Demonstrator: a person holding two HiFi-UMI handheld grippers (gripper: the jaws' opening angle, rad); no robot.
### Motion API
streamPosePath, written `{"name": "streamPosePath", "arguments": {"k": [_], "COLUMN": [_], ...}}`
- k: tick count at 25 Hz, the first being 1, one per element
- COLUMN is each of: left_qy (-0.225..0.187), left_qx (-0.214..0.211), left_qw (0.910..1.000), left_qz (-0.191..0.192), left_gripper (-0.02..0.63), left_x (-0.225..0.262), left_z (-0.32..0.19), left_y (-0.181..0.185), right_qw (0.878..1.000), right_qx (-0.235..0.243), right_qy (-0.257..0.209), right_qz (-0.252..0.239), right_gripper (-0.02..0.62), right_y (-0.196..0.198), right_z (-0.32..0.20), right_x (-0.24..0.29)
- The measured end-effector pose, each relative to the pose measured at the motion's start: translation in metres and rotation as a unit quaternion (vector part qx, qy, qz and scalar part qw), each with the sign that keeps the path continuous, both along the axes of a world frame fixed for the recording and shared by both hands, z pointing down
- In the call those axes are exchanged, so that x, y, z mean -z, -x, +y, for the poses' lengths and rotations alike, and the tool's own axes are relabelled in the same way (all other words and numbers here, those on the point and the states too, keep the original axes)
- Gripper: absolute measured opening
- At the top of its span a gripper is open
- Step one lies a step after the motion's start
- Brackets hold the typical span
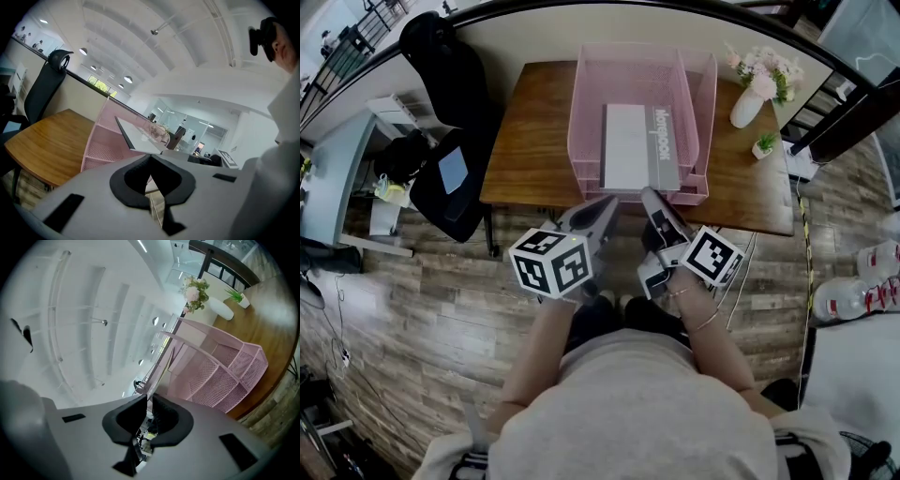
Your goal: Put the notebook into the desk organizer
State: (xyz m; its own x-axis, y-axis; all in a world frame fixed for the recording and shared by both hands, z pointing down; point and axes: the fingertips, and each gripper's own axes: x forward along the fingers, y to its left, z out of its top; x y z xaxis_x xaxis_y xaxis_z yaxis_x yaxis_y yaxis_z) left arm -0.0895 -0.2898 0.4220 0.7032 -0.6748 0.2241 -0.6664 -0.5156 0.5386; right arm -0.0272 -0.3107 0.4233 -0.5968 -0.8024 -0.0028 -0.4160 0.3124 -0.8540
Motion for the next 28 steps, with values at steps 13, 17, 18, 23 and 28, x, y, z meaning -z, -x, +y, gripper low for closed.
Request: {"name": "streamPosePath", "arguments": {"k": [13, 17, 18, 23, 28], "left_qy": [-0.012, -0.012, -0.011, -0.006, -0.006], "left_qx": [-0.008, -0.013, -0.014, -0.014, -0.012], "left_qw": [0.9996, 0.9993, 0.9992, 0.9994, 0.9996], "left_qz": [-0.024, -0.033, -0.036, -0.032, -0.026], "left_gripper": [0.011, 0.011, 0.011, 0.011, 0.011], "left_x": [-0.003, -0.004, -0.005, -0.007, -0.006], "left_z": [-0.025, -0.035, -0.038, -0.047, -0.051], "left_y": [-0.006, -0.006, -0.005, -0.004, -0.002], "right_qw": [1.0, 1.0, 1.0, 1.0, 1.0], "right_qx": [0.013, 0.011, 0.009, 0.008, 0.005], "right_qy": [0.005, 0.01, 0.013, 0.02, 0.02], "right_qz": [-0.002, -0.002, -0.002, -0.004, -0.004], "right_gripper": [0.025, 0.041, 0.055, 0.083, 0.084], "right_y": [0.005, 0.005, 0.005, 0.006, 0.007], "right_z": [-0.031, -0.04, -0.043, -0.052, -0.057], "right_x": [-0.002, -0.003, -0.004, -0.007, -0.007]}}
